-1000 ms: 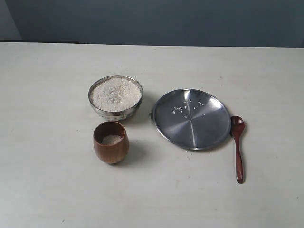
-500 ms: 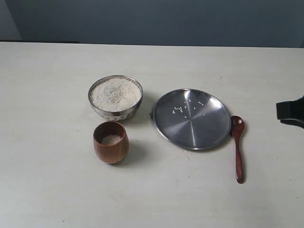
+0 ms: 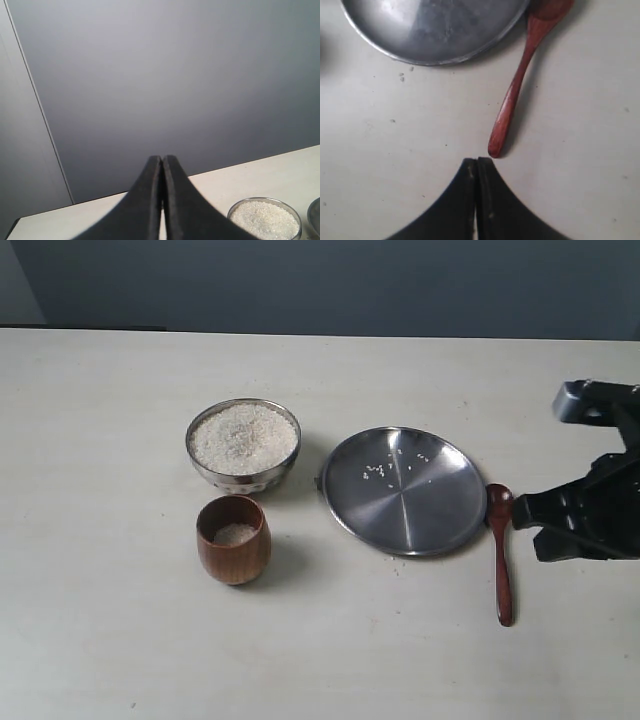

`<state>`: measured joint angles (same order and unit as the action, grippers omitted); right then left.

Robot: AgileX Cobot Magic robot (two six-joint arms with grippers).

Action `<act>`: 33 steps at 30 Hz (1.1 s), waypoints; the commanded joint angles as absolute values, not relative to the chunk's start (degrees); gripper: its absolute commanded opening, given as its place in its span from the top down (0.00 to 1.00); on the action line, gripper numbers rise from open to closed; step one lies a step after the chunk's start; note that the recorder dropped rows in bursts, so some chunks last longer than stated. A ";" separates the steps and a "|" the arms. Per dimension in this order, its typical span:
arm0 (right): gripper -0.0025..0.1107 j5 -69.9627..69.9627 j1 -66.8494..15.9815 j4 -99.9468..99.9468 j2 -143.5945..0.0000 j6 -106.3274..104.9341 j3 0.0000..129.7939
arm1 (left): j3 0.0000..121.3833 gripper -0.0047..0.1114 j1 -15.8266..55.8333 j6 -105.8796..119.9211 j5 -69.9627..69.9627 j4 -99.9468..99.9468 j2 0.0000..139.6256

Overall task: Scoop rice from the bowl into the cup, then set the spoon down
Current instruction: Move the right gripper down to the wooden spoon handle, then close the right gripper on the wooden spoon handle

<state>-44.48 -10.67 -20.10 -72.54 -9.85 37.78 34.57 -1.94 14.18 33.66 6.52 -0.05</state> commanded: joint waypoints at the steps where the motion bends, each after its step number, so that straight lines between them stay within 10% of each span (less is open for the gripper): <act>1: 0.98 -40.31 -15.87 -17.61 -76.71 -9.07 37.98 | 34.82 0.96 -2.15 14.17 33.49 6.49 0.00; 14: 0.98 -31.75 -20.67 -0.57 -88.33 13.60 37.98 | 34.82 0.96 -2.15 14.17 33.49 6.49 0.00; 19: 0.64 -31.55 -20.67 -0.74 -92.34 13.60 37.98 | 34.82 0.96 -2.15 14.17 33.49 6.49 0.00; 33: 0.63 -29.51 -20.76 -0.65 -96.18 13.72 37.98 | 34.82 0.96 -2.15 14.17 33.49 6.49 0.00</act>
